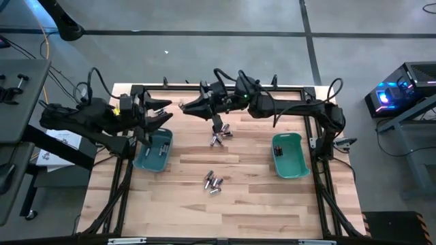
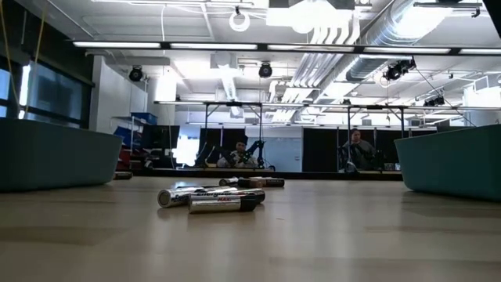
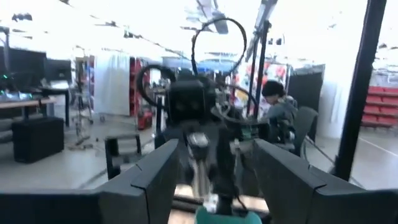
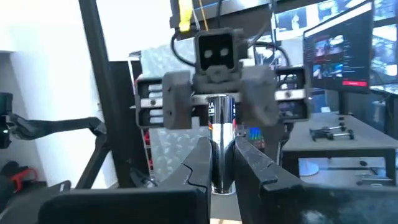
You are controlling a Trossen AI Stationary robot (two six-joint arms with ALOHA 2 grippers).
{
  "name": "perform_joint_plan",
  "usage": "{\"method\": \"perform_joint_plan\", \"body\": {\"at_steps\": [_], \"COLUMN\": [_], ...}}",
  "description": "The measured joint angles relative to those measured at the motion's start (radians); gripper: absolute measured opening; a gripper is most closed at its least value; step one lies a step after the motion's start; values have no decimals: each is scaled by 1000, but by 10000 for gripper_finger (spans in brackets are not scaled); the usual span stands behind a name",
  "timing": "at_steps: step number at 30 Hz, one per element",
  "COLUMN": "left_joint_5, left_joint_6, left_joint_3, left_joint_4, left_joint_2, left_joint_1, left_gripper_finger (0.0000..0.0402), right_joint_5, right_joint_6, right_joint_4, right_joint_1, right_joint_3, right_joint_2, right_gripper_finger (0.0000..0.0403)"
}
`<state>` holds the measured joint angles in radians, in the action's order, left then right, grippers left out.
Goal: Sort batteries
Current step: Put the silver battery into the blue bin
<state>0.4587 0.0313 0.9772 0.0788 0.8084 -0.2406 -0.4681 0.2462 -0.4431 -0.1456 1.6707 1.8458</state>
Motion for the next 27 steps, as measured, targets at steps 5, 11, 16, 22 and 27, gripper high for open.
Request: {"method": "perform_joint_plan", "body": {"at_steps": [5, 11, 16, 22, 27], "left_joint_5": [6, -33, -33, -48, -48], "left_joint_6": [-38, -70, -72, -89, -90], "left_joint_3": [0, 0, 0, 0, 0], "left_joint_4": [18, 74, 105, 105, 102], "left_joint_2": [54, 109, 137, 122, 96], "left_joint_1": [21, 24, 24, 24, 24], "left_gripper_finger": [220, 228, 209, 159, 125], "right_joint_5": [0, -1, 3, 2, 3], "right_joint_6": [-13, -19, -19, -19, -19], "right_joint_4": [-1, -3, -3, -3, -4], "right_joint_1": [25, 38, 35, 36, 36], "right_joint_3": [0, 0, 0, 0, 0], "right_joint_2": [0, 0, 0, 0, 0], "right_gripper_finger": [22, 22, 22, 22, 22]}}
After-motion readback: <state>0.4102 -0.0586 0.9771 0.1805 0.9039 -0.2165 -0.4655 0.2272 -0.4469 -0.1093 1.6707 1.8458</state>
